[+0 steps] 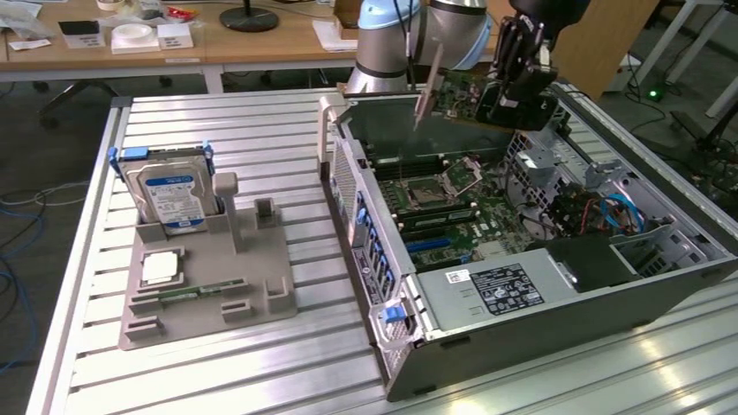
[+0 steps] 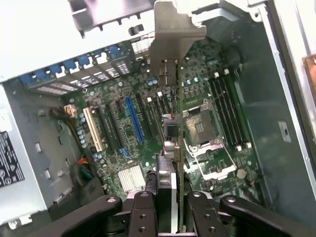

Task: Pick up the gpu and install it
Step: 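Insert the gpu into the slot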

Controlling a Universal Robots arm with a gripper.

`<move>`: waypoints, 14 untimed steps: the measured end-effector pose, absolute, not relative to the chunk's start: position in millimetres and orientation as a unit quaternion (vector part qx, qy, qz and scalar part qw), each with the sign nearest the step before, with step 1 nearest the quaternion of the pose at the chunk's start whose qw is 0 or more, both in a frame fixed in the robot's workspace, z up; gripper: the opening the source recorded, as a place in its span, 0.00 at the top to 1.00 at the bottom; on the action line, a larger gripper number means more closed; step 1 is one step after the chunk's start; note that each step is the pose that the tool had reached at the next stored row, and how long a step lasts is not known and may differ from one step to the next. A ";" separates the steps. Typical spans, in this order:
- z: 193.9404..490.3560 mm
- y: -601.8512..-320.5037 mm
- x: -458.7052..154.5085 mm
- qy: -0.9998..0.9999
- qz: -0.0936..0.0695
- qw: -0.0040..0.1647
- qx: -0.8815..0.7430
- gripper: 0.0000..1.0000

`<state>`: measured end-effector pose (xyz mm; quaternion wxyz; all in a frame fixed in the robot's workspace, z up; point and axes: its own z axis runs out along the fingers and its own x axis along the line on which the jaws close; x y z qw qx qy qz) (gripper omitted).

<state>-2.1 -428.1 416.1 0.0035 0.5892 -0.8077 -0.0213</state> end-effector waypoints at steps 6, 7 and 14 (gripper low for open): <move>416.0 -428.1 -2.1 -0.774 -0.021 0.005 0.632 0.72; 416.0 -428.1 -2.1 -0.769 -0.021 0.005 0.639 0.72; 416.0 -428.2 -2.1 -0.751 -0.021 0.005 0.660 0.72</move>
